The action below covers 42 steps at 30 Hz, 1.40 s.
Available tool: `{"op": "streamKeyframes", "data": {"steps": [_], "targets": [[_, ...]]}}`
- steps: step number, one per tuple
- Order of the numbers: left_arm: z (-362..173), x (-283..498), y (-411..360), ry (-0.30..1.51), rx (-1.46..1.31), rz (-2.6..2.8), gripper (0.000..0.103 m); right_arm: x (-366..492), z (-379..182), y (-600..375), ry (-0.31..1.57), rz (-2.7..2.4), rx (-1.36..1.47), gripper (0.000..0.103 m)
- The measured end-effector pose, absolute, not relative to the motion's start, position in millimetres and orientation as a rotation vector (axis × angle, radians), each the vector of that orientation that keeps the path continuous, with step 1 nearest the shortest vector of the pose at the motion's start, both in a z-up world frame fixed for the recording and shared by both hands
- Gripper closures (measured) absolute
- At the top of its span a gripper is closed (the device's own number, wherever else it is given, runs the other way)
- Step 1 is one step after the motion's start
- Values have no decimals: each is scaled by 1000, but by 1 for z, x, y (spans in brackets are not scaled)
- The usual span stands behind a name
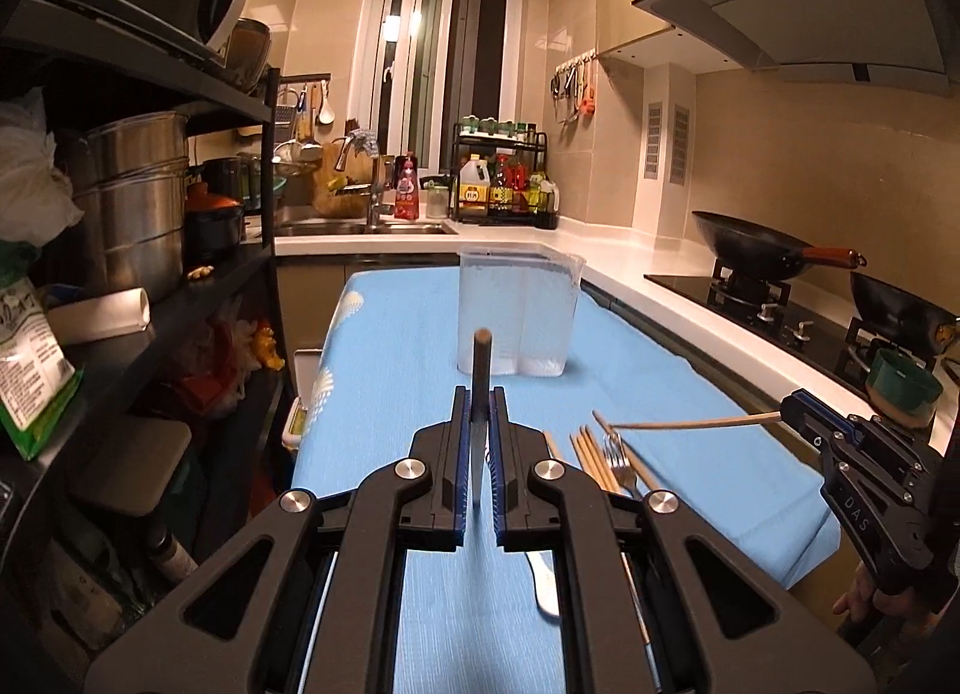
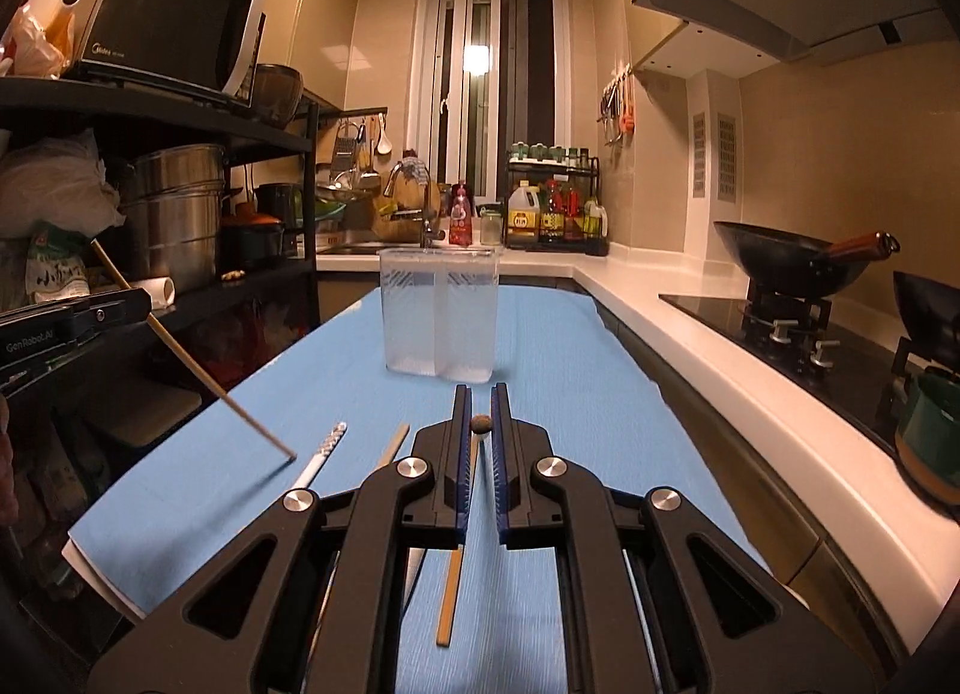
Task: Organize utensils
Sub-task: 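Carry both chopsticks to the clear container and open both tools to drop them in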
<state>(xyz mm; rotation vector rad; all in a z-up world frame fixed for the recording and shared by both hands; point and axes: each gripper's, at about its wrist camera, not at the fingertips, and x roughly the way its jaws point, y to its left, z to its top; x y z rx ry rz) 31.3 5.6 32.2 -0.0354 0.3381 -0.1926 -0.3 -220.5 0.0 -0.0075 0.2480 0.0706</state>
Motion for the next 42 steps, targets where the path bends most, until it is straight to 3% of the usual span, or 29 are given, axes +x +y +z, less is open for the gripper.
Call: {"op": "streamKeyframes", "data": {"steps": [22,34,42], "targets": [[121,124,6,423,-39,-280,97,108,116,-231,283,111,19,96],[196,192,-9,344,-29,-318,97,178,205,-223,250,174,52,96],[223,231,-18,290,-32,-325,97,210,231,-217,225,189,46,96]]}}
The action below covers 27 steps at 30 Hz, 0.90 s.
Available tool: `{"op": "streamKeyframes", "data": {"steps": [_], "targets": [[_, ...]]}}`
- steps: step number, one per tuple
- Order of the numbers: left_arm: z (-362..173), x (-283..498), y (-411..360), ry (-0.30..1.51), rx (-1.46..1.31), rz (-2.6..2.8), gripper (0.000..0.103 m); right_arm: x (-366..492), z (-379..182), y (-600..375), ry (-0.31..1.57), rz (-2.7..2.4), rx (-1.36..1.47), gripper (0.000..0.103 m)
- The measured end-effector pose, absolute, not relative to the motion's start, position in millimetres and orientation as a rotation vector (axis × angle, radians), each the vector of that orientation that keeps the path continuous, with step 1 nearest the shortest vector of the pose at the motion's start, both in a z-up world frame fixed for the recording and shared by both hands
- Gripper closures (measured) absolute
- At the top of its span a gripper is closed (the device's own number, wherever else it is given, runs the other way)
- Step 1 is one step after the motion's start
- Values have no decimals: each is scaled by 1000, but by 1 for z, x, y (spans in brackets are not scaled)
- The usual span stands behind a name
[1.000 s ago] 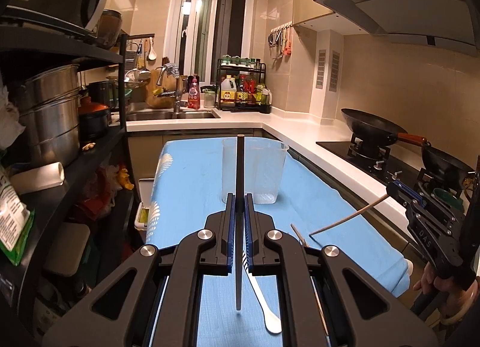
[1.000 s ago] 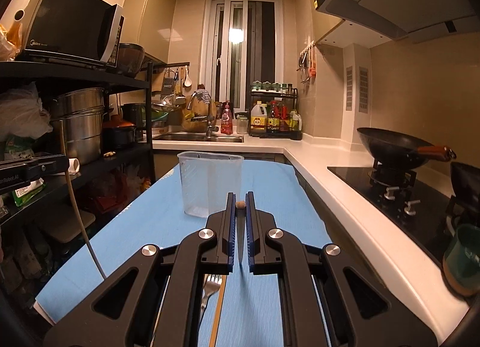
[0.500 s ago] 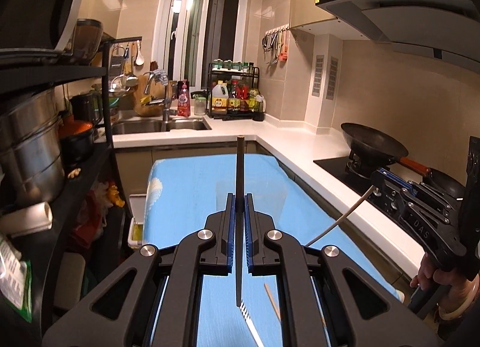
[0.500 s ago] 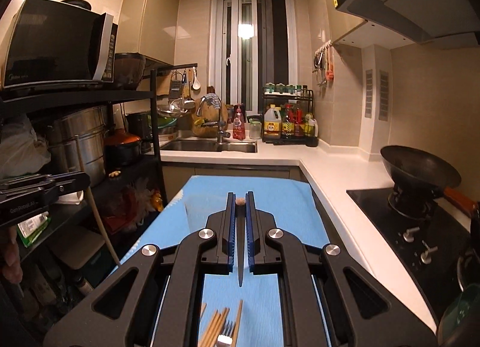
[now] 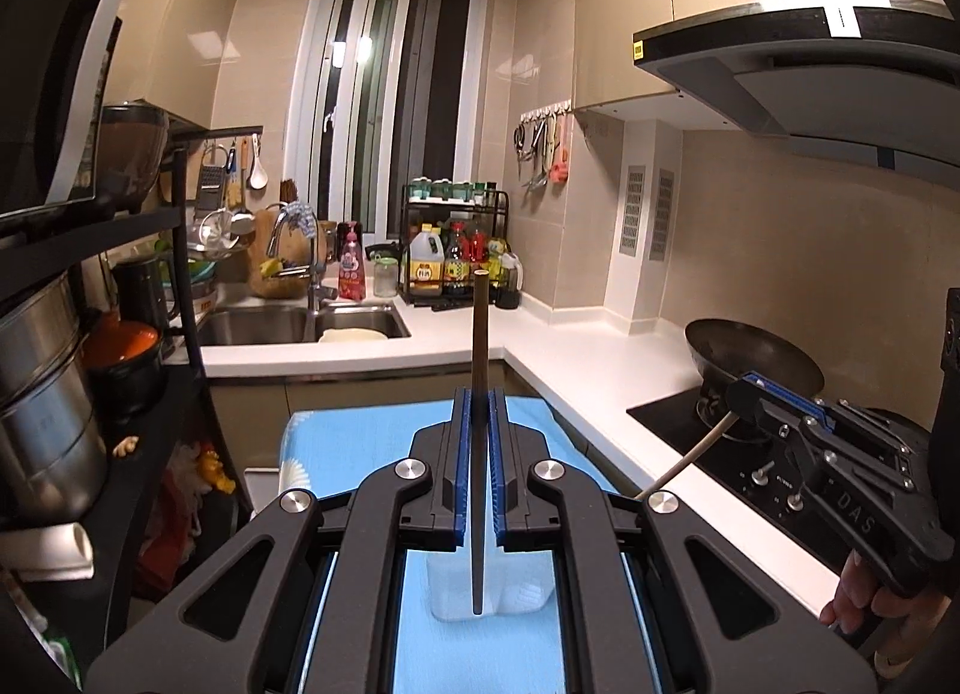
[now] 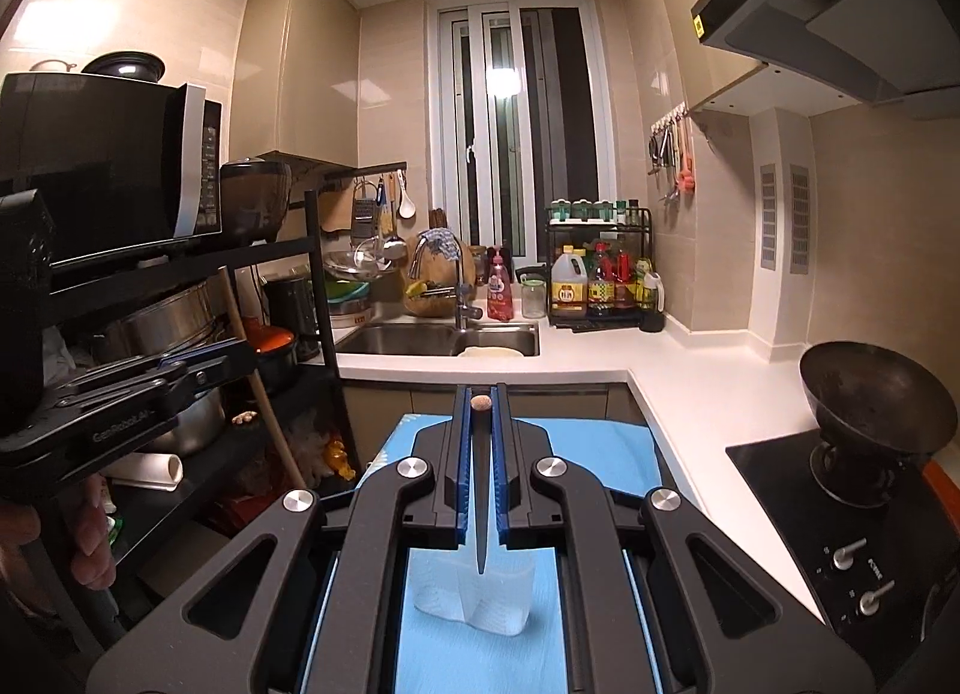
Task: Organize utensils
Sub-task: 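Carry both chopsticks to the clear container and open both tools to drop them in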
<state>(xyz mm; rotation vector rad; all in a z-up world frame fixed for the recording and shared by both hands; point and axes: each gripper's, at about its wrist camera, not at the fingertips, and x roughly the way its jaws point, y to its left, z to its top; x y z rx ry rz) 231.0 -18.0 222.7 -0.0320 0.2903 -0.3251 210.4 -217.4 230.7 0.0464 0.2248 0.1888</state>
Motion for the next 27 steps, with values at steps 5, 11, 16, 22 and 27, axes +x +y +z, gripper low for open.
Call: {"op": "streamKeyframes", "data": {"steps": [5,11,16,22,27], "targets": [[227,255,-32,250,-2,-319,97,231,226,-212,233,182,23,96],[204,292,-46,270,17,-314,97,263,210,-212,277,178,22,96],[179,317,-51,308,25,-310,97,286,190,-212,324,174,16,96],[152,338,-48,349,13,-298,97,303,165,-213,371,179,25,96],[135,346,-50,366,26,-287,97,308,148,-211,384,180,34,96]]}}
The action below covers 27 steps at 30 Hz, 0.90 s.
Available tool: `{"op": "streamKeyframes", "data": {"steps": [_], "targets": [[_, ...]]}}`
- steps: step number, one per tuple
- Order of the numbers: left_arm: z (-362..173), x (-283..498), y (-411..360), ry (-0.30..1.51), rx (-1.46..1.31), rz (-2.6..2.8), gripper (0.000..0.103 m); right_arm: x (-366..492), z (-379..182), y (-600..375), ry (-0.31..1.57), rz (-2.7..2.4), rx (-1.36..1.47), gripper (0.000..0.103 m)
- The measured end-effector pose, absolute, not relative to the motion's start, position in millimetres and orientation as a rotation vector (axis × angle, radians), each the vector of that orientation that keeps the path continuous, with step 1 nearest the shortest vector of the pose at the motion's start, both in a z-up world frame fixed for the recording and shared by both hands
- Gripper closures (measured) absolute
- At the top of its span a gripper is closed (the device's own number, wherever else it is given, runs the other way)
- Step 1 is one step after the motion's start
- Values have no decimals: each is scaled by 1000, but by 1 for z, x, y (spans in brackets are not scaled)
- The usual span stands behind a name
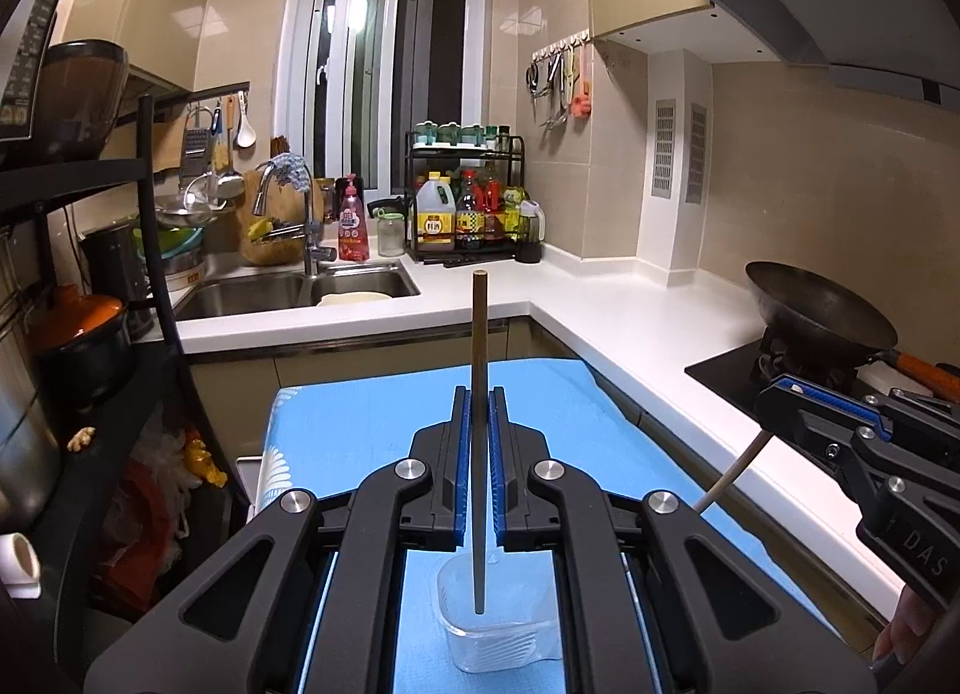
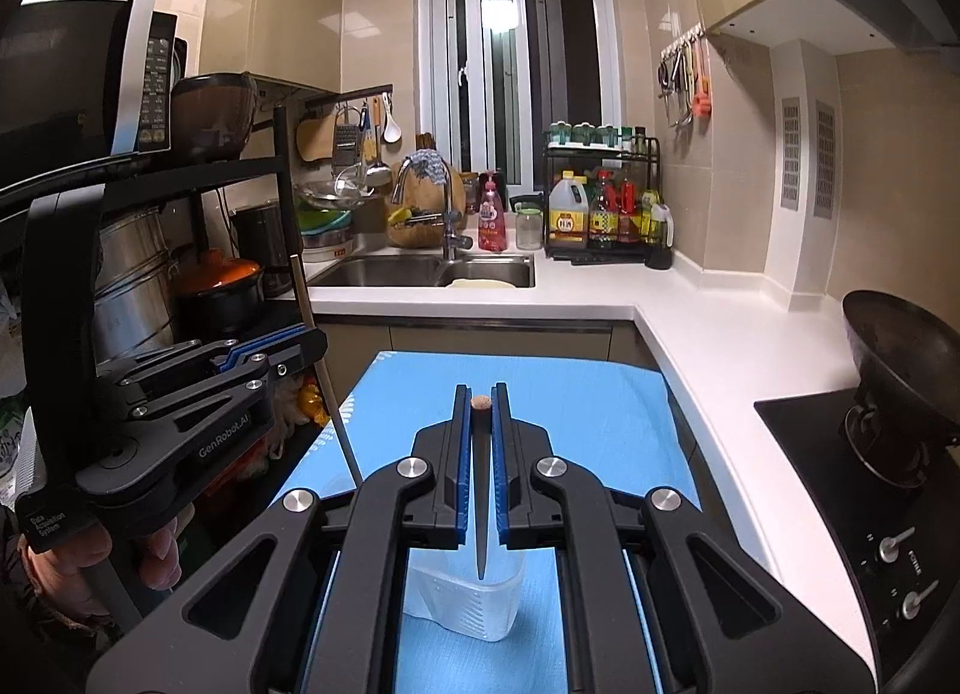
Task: Organize utensils
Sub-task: 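Carry both chopsticks to the clear container and open both tools to drop them in, then grasp the white spoon with the left tool while the right tool grasps another chopstick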
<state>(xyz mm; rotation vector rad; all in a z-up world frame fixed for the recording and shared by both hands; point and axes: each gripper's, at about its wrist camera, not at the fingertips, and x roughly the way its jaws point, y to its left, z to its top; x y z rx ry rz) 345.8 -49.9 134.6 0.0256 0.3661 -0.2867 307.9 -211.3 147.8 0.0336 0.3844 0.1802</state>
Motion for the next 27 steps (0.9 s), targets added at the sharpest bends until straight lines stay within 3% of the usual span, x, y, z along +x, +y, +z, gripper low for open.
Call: {"op": "streamKeyframes", "data": {"steps": [10,11,12,13,14,27], "targets": [[113,343,-50,353,44,-262,97,301,130,-206,318,170,45,93],[112,343,-50,349,47,-248,85,301,130,-205,314,163,43,76],[112,342,-48,346,41,-229,44,298,129,-206,303,149,45,52],[112,340,-45,338,27,-207,26,296,128,-206,289,138,48,46],[113,336,-40,313,1,-178,15,295,127,-206,282,134,47,42],[117,274,-15,322,-54,-133,13,228,124,-205,208,79,-6,19]]}}
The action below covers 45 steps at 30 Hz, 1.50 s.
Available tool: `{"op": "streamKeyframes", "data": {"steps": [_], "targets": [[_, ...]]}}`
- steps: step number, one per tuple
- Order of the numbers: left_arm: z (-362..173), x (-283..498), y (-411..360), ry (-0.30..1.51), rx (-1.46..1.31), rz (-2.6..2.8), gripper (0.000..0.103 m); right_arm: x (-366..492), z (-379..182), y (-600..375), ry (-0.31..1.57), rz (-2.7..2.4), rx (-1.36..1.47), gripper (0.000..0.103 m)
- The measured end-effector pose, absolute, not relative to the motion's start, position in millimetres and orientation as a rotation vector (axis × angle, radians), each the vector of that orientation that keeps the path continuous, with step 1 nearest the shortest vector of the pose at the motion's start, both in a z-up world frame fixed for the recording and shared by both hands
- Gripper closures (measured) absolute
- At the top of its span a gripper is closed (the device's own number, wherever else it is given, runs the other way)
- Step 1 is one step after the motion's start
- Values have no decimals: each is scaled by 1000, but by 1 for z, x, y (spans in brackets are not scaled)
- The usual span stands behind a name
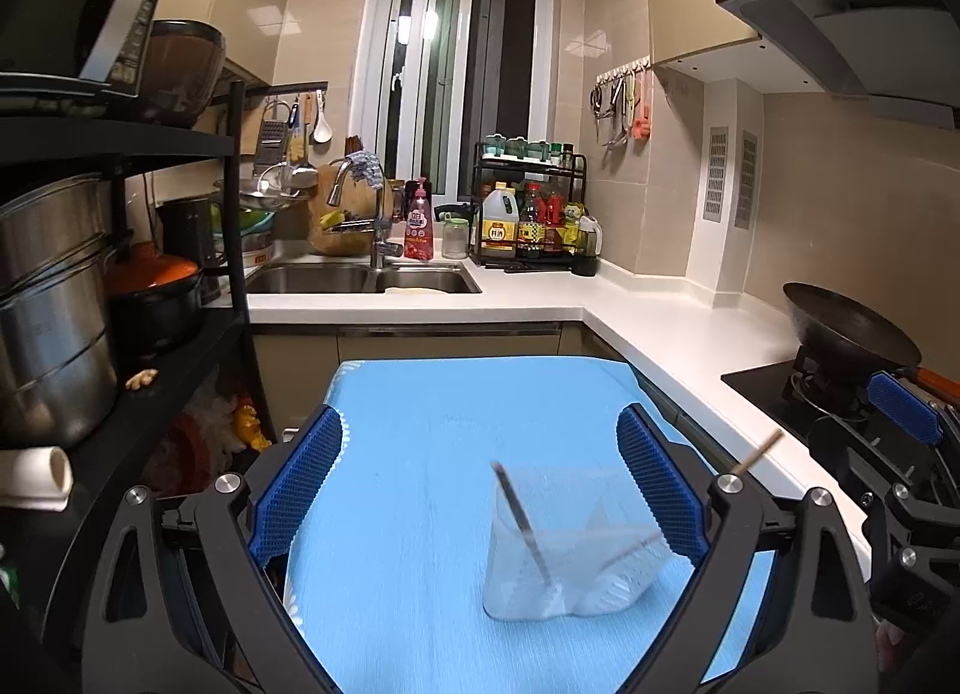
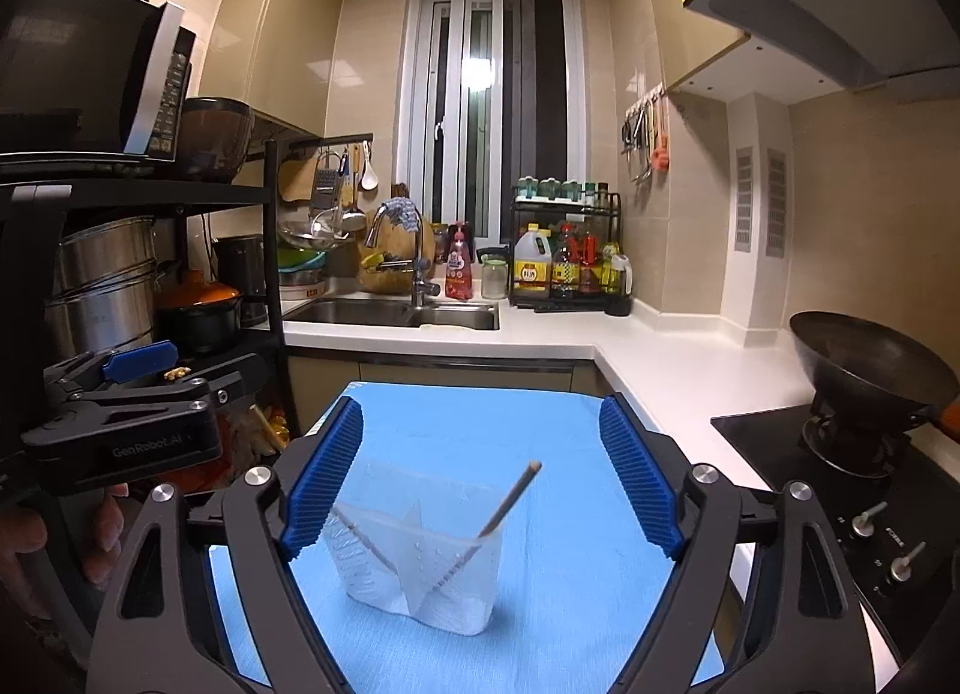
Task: Organize utensils
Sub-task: 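Grasp the white spoon with the left tool while the right tool grasps another chopstick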
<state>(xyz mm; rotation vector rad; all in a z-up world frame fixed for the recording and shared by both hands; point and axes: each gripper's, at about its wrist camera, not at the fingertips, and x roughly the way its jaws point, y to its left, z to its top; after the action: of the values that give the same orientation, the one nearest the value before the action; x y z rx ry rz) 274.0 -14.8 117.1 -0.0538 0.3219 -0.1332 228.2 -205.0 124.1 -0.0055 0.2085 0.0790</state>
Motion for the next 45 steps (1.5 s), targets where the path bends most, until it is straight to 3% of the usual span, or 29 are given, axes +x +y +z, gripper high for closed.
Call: {"op": "streamKeyframes", "data": {"steps": [10,18,30,38,45], "targets": [[102,168,-8,327,-51,-120,10,129,108,-209,229,66,29,12],[55,98,-1,408,-52,-102,8,70,52,-218,349,30,32,12],[-41,57,-13,530,-44,-98,8,19,-52,-237,468,-56,48,12],[-83,51,-28,565,3,-97,8,14,-79,-237,485,-57,17,12],[-104,56,-39,609,-9,-124,24,18,-101,-236,527,-62,27,12]]}}
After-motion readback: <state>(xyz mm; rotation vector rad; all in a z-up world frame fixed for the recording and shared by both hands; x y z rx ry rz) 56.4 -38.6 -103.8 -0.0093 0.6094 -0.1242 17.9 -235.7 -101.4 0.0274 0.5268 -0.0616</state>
